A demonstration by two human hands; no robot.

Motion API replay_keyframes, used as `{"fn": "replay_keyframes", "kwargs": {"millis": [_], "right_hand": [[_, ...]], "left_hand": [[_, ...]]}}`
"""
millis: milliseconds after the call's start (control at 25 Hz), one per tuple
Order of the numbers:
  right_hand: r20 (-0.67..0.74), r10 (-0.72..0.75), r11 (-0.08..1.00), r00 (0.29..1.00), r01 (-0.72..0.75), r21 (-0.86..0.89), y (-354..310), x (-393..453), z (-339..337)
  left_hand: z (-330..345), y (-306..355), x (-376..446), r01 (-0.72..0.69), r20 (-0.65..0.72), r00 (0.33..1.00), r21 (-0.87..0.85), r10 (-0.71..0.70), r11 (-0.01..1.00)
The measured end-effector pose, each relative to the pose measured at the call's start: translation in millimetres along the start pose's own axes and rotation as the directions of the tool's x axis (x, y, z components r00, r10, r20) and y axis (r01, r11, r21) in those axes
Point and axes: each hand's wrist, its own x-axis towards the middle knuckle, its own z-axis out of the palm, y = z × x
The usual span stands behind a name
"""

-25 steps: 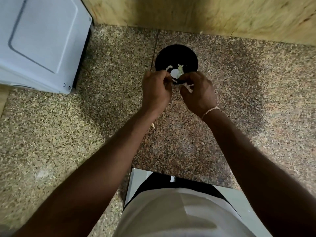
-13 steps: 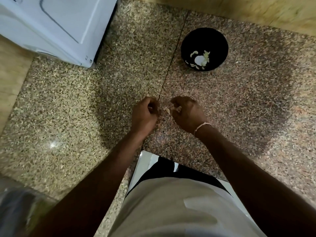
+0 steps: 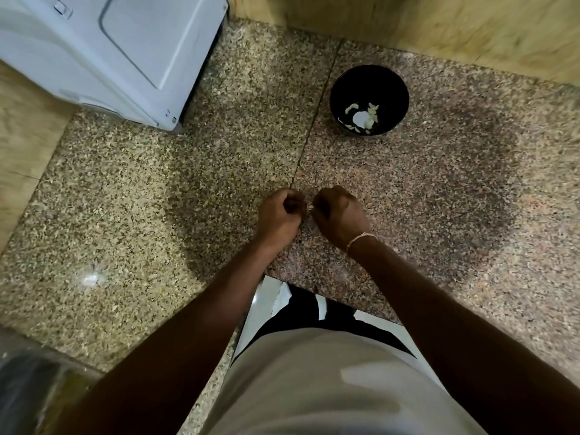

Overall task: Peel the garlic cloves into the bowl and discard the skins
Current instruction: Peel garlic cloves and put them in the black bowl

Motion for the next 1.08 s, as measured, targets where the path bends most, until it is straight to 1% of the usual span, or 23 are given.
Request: {"fn": "replay_keyframes", "kwargs": {"millis": [160, 280, 440, 520, 680, 720, 800, 920, 1080], "right_hand": [[-0.083, 0.087, 0.983, 0.993, -0.072, 0.171, 6.9, -12.6, -19.0], [-0.163, 0.132, 0.950, 0.978, -0.077, 0.304, 7.2, -19.7, -41.6], [-0.258, 0.122, 0.896, 0.959, 0.006, 0.444, -0.4, -30.6, -88.6], [-0.313, 0.120, 0.863, 0.942, 0.057, 0.502, -6.5, -35.3, -114.9], [-0.371, 0.098, 0.786, 0.923, 0.157, 0.598, -20.5, -45.4, -163.2], [-0.386, 0.089, 0.772, 0.918, 0.181, 0.609, -23.5, -49.2, -174.0], [-0.424, 0.074, 0.780, 0.903, 0.213, 0.589, -29.8, -55.8, -193.3], [-0.496, 0.021, 0.834, 0.868, 0.259, 0.487, -39.8, -62.8, -218.5], [-0.564, -0.051, 0.888, 0.824, 0.296, 0.351, -55.0, -70.2, -243.9]], "left_hand": [[4.9, 20.6, -10.6, -0.028, 0.000, 1.000, -0.133, 0.029, 0.991], [8.6, 43.9, -20.7, -0.094, -0.013, 0.995, -0.233, 0.094, 0.968], [12.9, 84.9, -33.7, -0.217, -0.068, 0.976, -0.350, 0.207, 0.911], [15.8, 105.2, -40.9, -0.257, -0.089, 0.966, -0.402, 0.242, 0.879], [21.3, 148.9, -57.1, -0.298, -0.066, 0.947, -0.556, 0.315, 0.776], [21.9, 159.8, -61.0, -0.314, -0.079, 0.941, -0.573, 0.330, 0.757], [20.7, 181.0, -68.4, -0.345, -0.103, 0.929, -0.592, 0.356, 0.729], [16.0, 205.8, -75.6, -0.383, -0.111, 0.912, -0.576, 0.395, 0.722], [4.6, 225.3, -75.2, -0.471, -0.111, 0.865, -0.515, 0.489, 0.717]]}}
